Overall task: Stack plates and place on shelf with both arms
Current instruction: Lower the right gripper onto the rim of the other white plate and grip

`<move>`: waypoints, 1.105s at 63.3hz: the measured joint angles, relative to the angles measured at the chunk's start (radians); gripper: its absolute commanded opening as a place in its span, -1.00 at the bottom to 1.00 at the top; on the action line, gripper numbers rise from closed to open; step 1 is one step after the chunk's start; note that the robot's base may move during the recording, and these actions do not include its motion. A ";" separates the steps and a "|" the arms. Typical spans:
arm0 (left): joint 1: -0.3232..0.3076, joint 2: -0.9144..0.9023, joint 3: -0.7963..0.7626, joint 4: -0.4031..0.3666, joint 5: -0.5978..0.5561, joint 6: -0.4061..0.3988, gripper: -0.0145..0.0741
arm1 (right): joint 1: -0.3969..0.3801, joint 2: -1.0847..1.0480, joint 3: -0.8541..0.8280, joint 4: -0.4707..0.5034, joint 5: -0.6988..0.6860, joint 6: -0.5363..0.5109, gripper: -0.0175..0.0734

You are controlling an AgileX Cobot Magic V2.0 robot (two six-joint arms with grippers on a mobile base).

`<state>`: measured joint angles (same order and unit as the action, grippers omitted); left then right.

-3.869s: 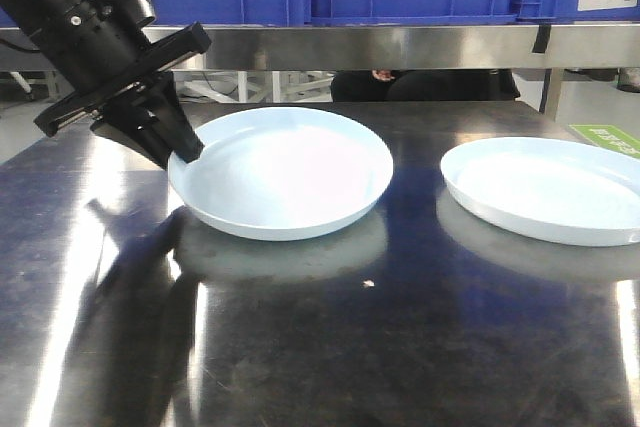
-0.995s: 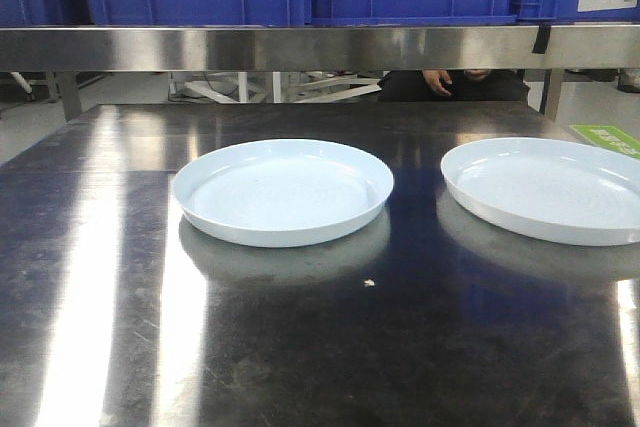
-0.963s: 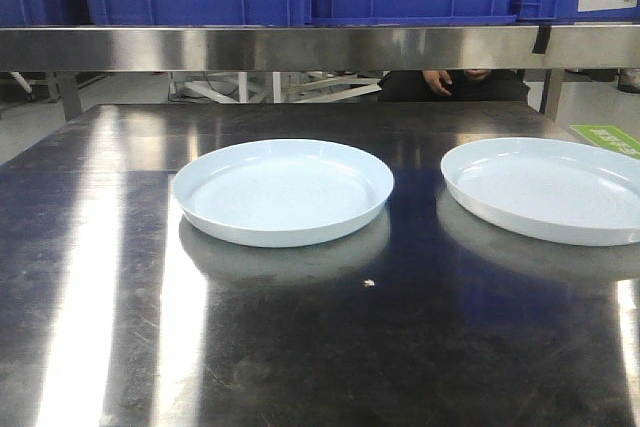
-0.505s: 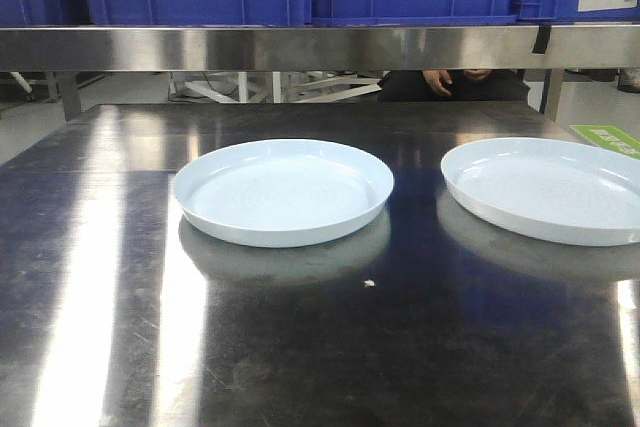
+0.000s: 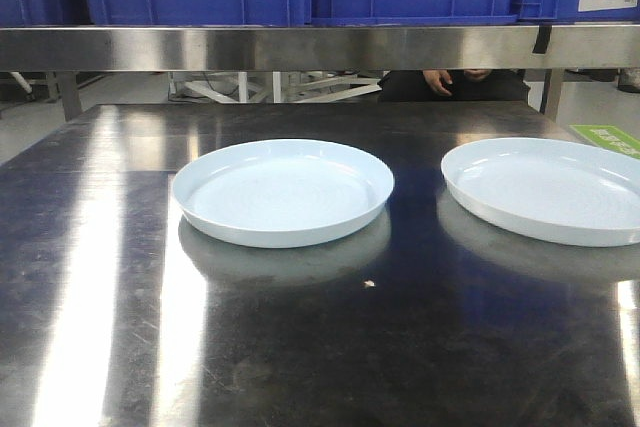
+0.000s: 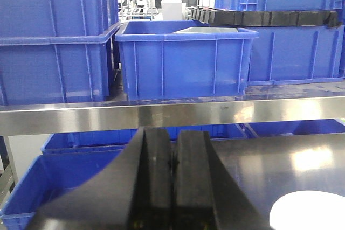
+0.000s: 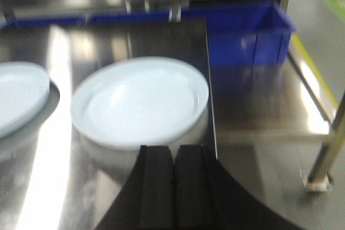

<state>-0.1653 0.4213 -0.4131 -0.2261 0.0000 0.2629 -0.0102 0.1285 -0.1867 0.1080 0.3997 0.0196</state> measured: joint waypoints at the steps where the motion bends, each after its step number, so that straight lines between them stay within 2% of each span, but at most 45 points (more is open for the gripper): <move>1: 0.000 0.000 0.000 0.000 0.000 0.000 -0.49 | 0.000 0.025 -0.012 0.000 0.019 0.000 -0.49; 16: 0.000 0.000 0.000 0.000 0.000 0.000 -0.49 | 0.000 0.354 -0.147 0.000 0.184 0.000 -0.49; 52: 0.000 0.000 0.000 0.000 0.000 0.000 -0.49 | 0.000 0.951 -0.583 0.014 0.281 0.002 -0.49; 70: 0.000 0.000 0.000 0.000 0.000 0.000 -0.49 | -0.004 1.216 -0.813 0.016 0.384 0.002 -0.49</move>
<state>-0.1653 0.4213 -0.4131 -0.2261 0.0000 0.2629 -0.0144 1.3441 -0.9994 0.1239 0.7842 0.0216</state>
